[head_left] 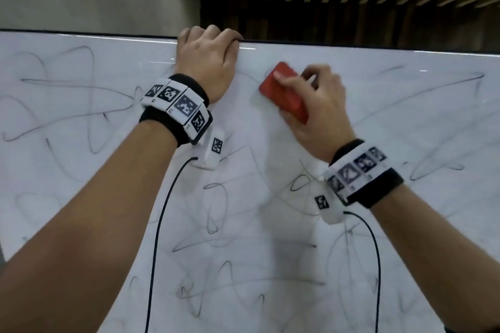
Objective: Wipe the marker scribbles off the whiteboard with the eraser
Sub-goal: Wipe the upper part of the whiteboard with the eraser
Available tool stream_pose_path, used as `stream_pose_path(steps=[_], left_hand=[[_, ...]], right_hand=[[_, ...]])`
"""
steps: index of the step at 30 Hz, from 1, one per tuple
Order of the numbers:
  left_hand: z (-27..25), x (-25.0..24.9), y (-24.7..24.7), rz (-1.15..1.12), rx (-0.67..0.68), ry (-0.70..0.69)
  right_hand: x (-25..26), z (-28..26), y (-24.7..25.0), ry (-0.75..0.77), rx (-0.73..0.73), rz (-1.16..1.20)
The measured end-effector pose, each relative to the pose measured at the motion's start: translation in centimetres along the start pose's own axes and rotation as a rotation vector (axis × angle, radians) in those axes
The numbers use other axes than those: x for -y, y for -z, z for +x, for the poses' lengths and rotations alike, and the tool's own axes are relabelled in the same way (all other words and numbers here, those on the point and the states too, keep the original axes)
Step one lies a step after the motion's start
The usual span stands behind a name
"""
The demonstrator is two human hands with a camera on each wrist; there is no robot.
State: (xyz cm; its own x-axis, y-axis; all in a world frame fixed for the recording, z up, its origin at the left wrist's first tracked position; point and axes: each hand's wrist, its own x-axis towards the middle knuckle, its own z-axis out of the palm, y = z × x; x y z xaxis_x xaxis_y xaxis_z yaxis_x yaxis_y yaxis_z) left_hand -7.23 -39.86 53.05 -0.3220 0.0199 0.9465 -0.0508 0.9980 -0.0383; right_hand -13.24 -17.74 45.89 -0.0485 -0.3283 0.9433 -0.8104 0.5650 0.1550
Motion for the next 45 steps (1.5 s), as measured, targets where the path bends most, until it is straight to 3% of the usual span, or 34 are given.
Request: stream_pose_path(steps=[3,5,8,10,11,15,18,20,23,26,29,31,33,35,38,41,43,45], left_hand=[[0.0,0.1,-0.1,-0.019,-0.032,0.000],[0.0,0.2,-0.2,-0.007,-0.031,0.003],[0.1,0.0,-0.1,-0.007,0.009,0.006],[0.3,0.0,-0.1,-0.023,0.035,0.010],[0.3,-0.1,-0.1,-0.021,0.037,0.014],[0.0,-0.1,0.1,-0.009,0.023,0.011],[-0.3,-0.2,0.1,-0.003,-0.015,0.001],[-0.3,-0.1,0.2,0.008,-0.027,-0.008],[-0.2,-0.1,0.4,0.009,-0.007,-0.008],[-0.1,-0.1,0.4,-0.011,0.017,-0.019],[0.0,0.2,0.2,0.010,0.014,-0.008],[0.0,-0.1,0.2,0.021,0.007,-0.003],[0.1,-0.6,0.2,0.018,0.010,0.014],[0.1,-0.5,0.1,0.024,0.009,0.022],[0.0,0.0,0.4,0.023,0.021,-0.002],[0.0,0.3,0.6,0.012,0.026,-0.032],[-0.1,0.6,0.7,0.010,0.024,-0.044],[-0.2,0.5,0.7,0.001,0.025,-0.038]], right_hand=[[-2.7,4.7,2.1,-0.215,-0.190,0.011],[-0.2,3.2,0.0,-0.185,-0.198,-0.023],[4.7,-4.1,-4.2,0.081,0.062,-0.023],[4.4,-5.6,-3.7,0.139,0.226,-0.010],[3.1,-4.4,-2.7,0.113,0.213,0.005],[-2.0,4.0,2.1,-0.128,-0.084,-0.012],[-0.6,5.3,1.0,-0.215,-0.200,-0.058],[3.1,1.6,-2.1,-0.139,-0.150,-0.018],[8.3,-7.2,-6.2,0.078,0.118,-0.034],[6.9,-8.0,-5.1,0.130,0.203,-0.009],[1.1,-2.5,-0.8,-0.059,-0.040,-0.032],[-3.6,1.5,2.7,-0.303,-0.257,-0.058],[-4.5,2.7,3.2,-0.478,-0.378,-0.032],[-0.6,0.4,0.1,-0.425,-0.329,-0.028],[7.4,-7.7,-5.5,-0.172,-0.033,-0.011],[8.8,-12.3,-6.2,-0.051,0.154,-0.037],[6.3,-10.3,-4.3,-0.022,0.129,-0.027],[2.3,-7.3,-1.8,-0.079,-0.018,-0.056]])
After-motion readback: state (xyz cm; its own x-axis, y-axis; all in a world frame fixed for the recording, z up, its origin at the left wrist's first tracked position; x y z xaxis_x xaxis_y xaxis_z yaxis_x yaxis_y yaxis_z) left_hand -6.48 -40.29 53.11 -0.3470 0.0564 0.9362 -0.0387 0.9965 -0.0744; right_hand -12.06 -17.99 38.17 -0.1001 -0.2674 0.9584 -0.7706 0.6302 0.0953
